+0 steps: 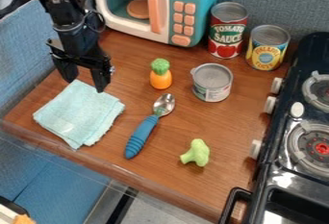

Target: Move the blue spoon in the upper left sector of the table

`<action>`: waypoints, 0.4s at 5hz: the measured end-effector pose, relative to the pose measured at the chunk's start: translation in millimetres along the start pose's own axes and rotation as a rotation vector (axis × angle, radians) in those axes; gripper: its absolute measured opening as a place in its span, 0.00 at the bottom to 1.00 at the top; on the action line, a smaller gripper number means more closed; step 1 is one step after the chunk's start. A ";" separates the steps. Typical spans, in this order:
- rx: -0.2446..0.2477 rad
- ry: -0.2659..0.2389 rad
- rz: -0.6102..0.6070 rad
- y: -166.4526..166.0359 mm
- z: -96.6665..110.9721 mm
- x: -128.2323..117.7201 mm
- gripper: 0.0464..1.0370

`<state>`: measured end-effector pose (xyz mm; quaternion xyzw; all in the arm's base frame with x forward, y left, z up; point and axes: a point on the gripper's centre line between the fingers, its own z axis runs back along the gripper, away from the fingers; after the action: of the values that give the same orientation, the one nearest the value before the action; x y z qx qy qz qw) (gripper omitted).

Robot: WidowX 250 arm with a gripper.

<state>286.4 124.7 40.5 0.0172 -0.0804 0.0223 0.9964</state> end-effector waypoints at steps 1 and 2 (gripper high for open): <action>-0.013 0.033 0.004 -2.9 -9.7 -5.7 0.96; -0.029 0.079 -0.087 -37.5 -17.8 -18.6 0.96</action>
<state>272.7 87.2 18.9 0.0051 -0.0406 -0.0213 0.9989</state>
